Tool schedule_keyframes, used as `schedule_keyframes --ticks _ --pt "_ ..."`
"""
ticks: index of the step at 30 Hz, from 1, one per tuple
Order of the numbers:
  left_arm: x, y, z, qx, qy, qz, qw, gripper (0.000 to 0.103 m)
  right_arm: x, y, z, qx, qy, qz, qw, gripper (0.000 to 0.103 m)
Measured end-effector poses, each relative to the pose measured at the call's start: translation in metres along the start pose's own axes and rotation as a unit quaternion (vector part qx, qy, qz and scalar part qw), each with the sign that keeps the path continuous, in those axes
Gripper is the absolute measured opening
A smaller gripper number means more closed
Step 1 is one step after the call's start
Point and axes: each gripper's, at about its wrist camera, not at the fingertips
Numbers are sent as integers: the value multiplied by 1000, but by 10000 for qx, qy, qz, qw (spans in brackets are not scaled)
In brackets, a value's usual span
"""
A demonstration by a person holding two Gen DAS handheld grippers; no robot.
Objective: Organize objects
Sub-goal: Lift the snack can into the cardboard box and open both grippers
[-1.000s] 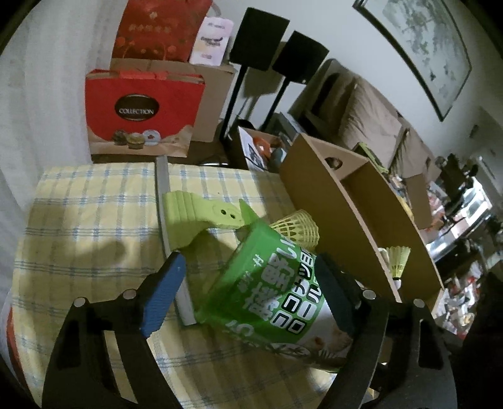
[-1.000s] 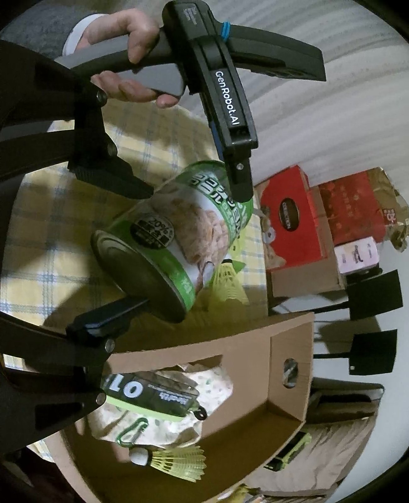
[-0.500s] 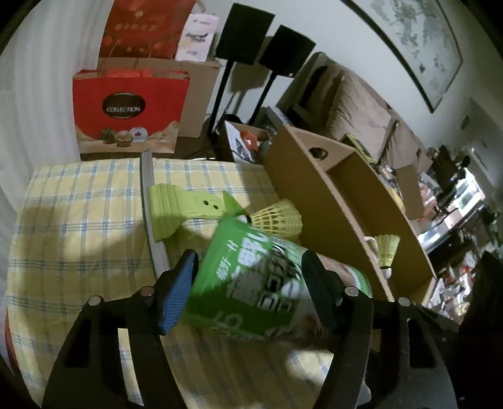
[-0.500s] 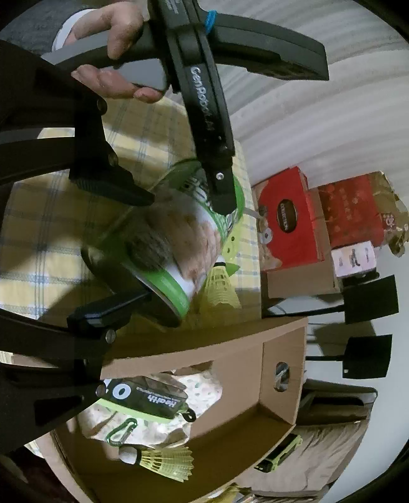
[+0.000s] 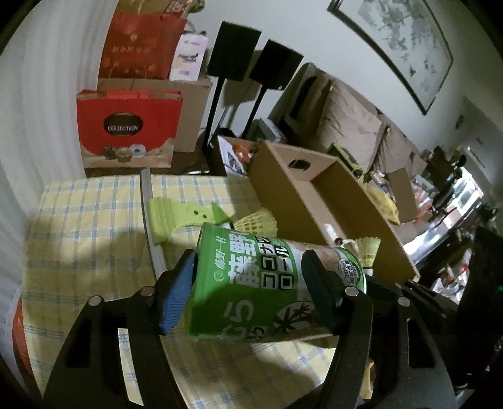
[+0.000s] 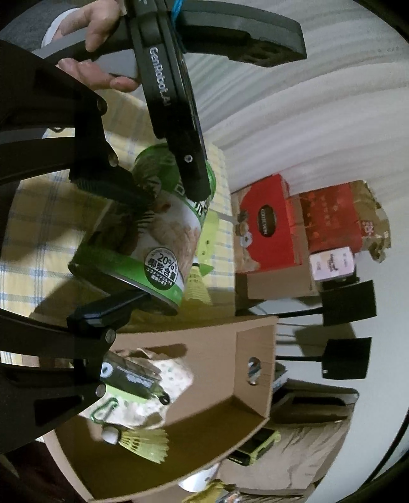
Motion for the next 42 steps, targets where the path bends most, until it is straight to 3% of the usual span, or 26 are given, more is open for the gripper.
schedule_keyframes --ticks 8,18,30,42 --pt "31 22 -24 255 -212 -51 9994 64 11 29 -23 168 73 -71 9998 57" --pt "72 18 -47 353 -417 -59 9985 64 34 53 -52 414 166 217 9988 57" --pt "113 -23 -72 227 -479 14 9986 61 81 55 -73 486 276 782 9954 57" --pt "142 -90 -93 -28 -443 203 9988 61 152 32 -93 376 13 946 9948 57"
Point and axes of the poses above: each gripper's, at about its wrist camera, not at the fingertips, and y roughly against the way its jaws point, x to its right, z to its underside
